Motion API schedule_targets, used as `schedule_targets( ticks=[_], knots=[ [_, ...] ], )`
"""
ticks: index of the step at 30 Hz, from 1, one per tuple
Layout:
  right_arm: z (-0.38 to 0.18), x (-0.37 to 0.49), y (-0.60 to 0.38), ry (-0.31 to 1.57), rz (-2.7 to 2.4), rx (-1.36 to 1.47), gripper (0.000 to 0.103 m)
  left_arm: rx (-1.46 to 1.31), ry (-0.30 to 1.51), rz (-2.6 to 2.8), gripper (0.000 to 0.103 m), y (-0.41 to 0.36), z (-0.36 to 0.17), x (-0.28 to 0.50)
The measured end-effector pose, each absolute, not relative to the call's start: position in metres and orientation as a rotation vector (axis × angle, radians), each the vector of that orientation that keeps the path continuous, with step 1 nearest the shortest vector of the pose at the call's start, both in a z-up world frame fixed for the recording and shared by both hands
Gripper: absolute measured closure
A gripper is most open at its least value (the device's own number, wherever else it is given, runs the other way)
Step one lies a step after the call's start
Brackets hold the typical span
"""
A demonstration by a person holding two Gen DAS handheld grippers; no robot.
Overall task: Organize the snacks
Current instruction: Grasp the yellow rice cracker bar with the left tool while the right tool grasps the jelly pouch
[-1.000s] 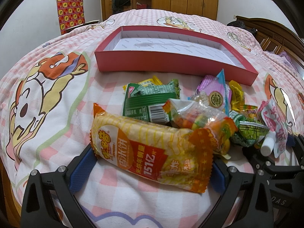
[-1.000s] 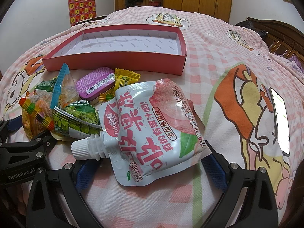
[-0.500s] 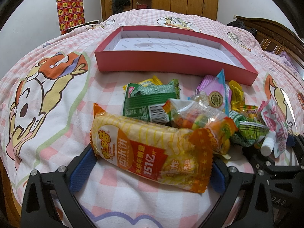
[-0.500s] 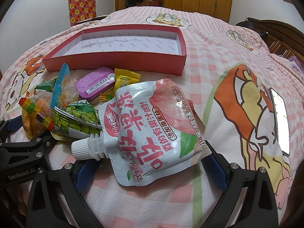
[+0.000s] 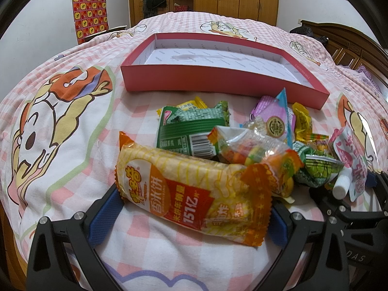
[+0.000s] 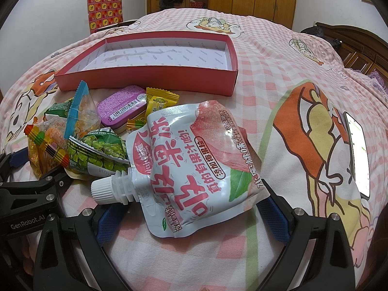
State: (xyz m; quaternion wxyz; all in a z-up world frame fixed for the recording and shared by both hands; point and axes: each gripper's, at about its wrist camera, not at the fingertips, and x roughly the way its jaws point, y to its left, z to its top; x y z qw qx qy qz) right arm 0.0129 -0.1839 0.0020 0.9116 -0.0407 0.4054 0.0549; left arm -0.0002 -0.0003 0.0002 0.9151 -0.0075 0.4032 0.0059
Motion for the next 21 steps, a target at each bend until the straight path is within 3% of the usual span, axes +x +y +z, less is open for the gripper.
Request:
schedule_targets(
  ticks=[21],
  knots=[
    [0.018,0.002,-0.185,0.818,0.176,-0.070,0.003,-0.046,0.834,-0.069,0.002,0.009,0.025,-0.017]
  ],
)
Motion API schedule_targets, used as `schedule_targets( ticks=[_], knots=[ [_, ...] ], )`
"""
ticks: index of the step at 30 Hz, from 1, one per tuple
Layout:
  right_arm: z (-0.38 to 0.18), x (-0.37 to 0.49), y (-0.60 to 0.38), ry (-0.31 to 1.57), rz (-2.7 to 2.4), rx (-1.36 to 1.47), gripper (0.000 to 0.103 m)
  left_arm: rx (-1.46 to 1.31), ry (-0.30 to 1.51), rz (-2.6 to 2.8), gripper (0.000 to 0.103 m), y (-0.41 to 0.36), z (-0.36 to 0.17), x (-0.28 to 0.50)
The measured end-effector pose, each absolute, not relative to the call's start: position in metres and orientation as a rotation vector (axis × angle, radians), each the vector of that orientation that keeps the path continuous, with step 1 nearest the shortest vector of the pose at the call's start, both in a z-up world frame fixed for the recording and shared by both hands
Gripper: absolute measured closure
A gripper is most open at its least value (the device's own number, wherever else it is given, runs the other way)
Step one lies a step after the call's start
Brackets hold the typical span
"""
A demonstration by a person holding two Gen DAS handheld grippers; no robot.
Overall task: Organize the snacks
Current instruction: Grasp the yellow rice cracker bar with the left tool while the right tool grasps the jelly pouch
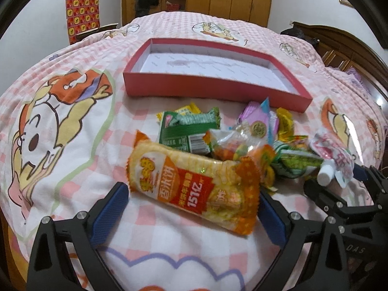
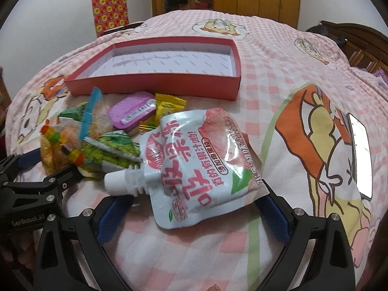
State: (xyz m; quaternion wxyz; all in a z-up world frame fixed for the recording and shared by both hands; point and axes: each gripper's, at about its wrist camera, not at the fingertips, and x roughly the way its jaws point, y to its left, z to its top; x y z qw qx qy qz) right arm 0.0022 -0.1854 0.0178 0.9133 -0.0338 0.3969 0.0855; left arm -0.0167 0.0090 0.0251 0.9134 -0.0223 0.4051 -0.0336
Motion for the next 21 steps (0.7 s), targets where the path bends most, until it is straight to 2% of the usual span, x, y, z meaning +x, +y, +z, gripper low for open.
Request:
schedule_targets(
  ticks=[12,18,21],
  knots=[
    [0.047,-0.011,-0.192,0.736,0.252,-0.044,0.003,-0.074,0.815,-0.125,0.002,0.023,0.053,-0.029],
    [0.053,-0.015,-0.195,0.722,0.271,-0.045,0.003,-0.077,0.825,-0.129,0.010,0.026,0.051,-0.030],
    [0.049,-0.010,-0.198,0.734,0.262,-0.053,0.003,-0.077,0.852,-0.149,0.010,0.023,0.043,-0.025]
  ],
)
